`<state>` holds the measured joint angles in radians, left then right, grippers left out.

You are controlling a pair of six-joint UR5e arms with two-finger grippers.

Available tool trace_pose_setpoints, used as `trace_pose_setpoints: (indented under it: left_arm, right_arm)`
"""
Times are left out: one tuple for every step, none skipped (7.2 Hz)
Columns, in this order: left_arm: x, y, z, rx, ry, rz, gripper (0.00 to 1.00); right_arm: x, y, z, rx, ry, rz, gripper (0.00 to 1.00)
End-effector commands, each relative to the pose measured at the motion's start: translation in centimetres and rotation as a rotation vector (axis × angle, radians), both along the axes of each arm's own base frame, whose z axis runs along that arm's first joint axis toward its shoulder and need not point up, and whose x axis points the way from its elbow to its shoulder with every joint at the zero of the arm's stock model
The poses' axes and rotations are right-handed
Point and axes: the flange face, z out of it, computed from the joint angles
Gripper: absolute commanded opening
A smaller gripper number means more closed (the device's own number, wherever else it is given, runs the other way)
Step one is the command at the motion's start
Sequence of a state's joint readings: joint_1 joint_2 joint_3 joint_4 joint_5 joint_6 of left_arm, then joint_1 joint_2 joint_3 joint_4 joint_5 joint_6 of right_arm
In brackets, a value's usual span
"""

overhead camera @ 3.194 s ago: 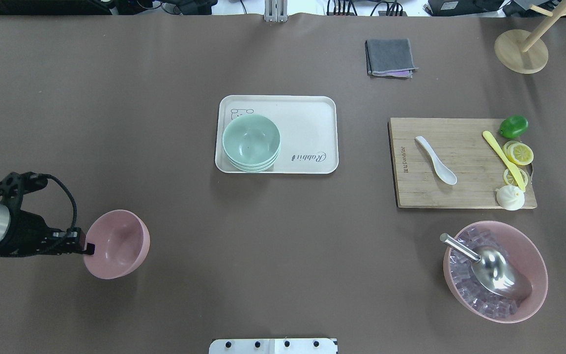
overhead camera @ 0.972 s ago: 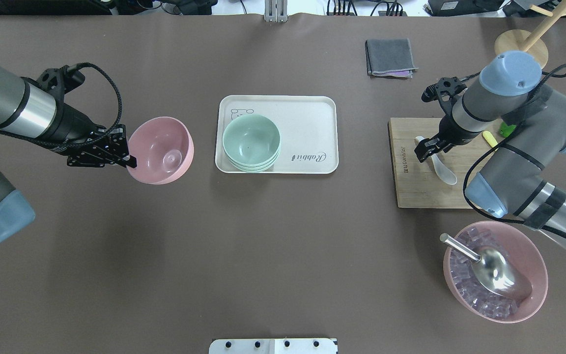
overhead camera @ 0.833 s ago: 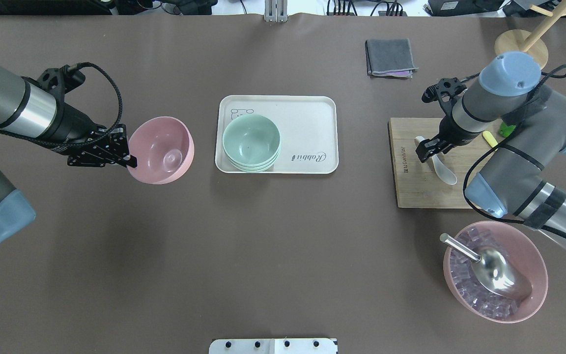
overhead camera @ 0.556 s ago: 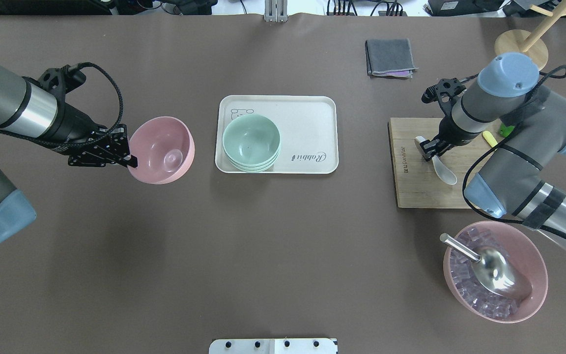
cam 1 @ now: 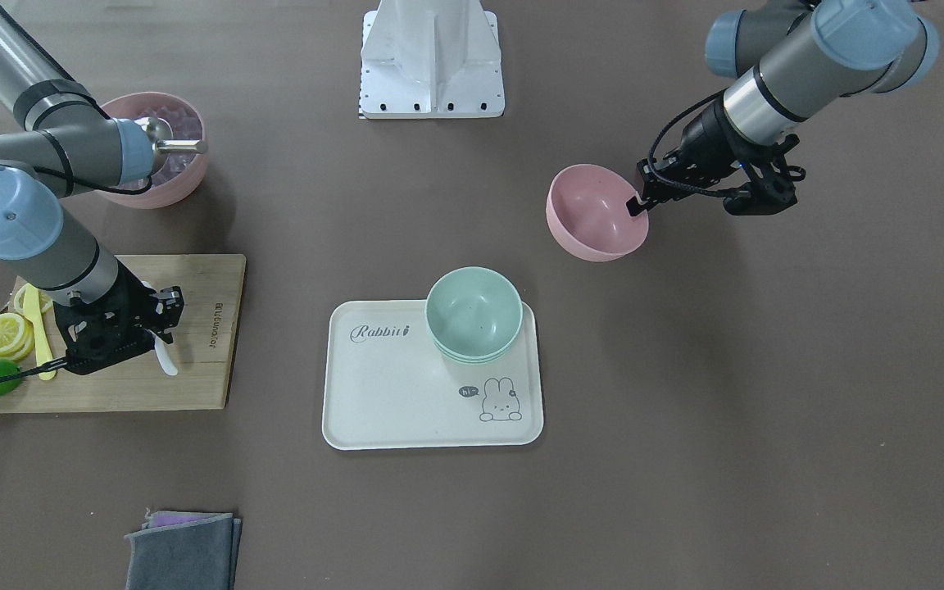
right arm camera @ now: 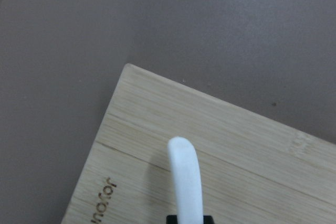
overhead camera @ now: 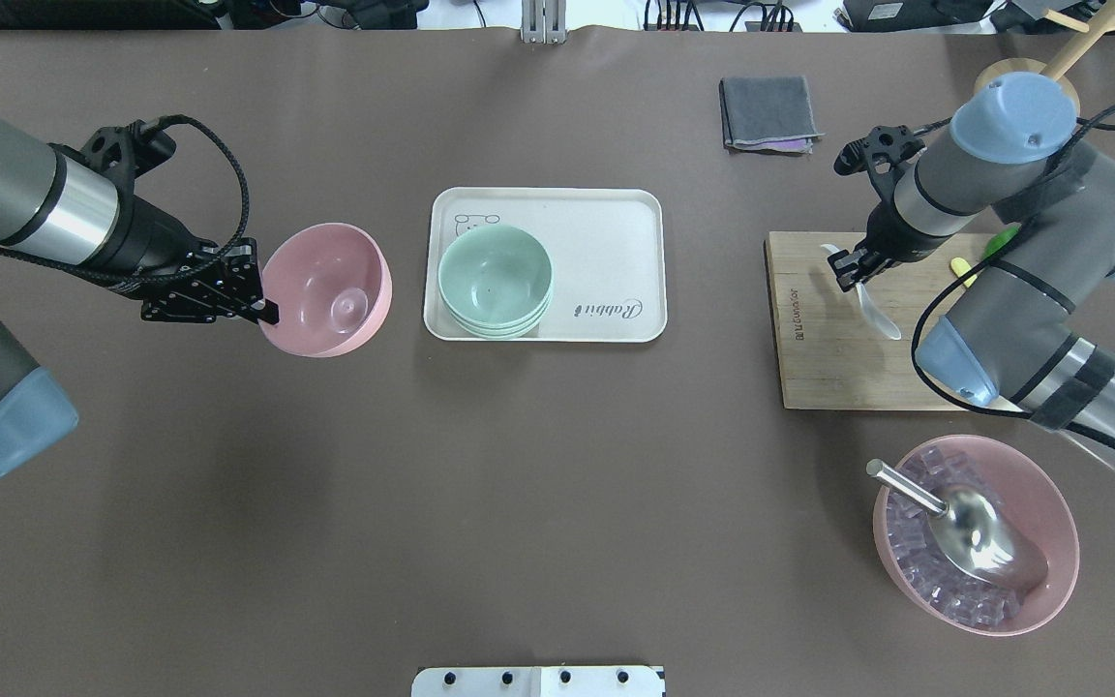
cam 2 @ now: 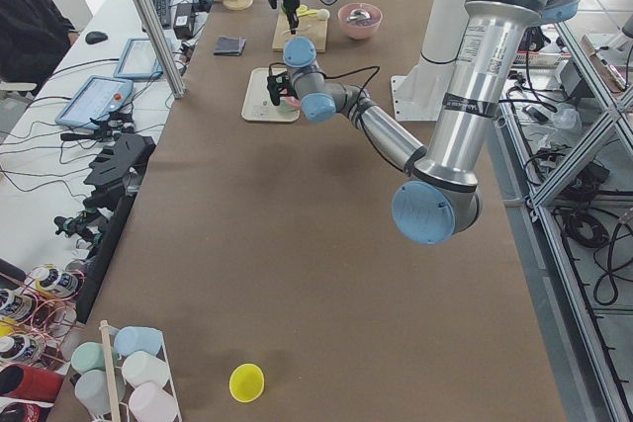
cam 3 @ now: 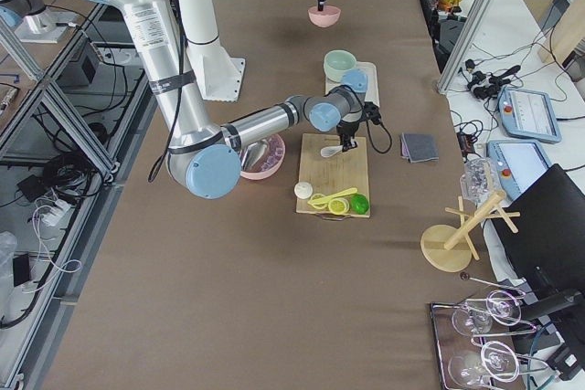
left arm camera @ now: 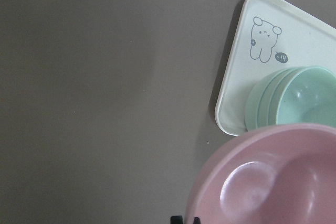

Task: Stack pink bowl on green and place spoon
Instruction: 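Carry pink bowl onto green bowls while right gripper lifts white spoon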

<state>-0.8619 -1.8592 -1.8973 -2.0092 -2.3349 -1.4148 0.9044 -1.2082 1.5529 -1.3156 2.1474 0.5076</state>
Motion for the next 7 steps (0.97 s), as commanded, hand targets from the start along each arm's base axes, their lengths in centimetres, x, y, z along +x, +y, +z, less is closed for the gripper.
trace_pose_setpoints:
  left_arm:
    - [3.3,-3.2,-4.2,-0.029,0.031,-0.022,0.0]
    - [5.2,-5.0,-6.0,-0.028,0.037,-0.023,0.0]
    - [7.2,-5.9,-6.1,-0.028,0.027,-0.016,0.0]
    - [9.6,-6.3,-6.2,-0.012,0.01,-0.03,0.0]
    - [11.7,-5.9,-6.1,-0.003,-0.003,-0.03,0.0]
    - [12.7,-5.5,-5.8,0.006,-0.003,-0.03,0.0]
    - [13.3,-5.4,-5.4,-0.001,-0.011,-0.022,0.0]
  right_arm:
    - [2.3,-1.5,-3.5,-0.041,-0.032,0.02,0.0]
    - [2.7,-1.2,-4.7,-0.039,-0.036,0.023,0.0]
    - [2.8,-1.6,-5.4,-0.043,-0.044,0.038,0.0]
    - [2.7,-1.7,-6.1,-0.068,-0.057,0.06,0.0]
    - [2.9,-1.6,-6.6,-0.067,-0.067,0.061,0.0]
    - [3.0,-1.6,-7.0,-0.074,-0.075,0.069,0.0]
    - [3.0,-1.6,-7.3,-0.083,-0.082,0.083,0.0]
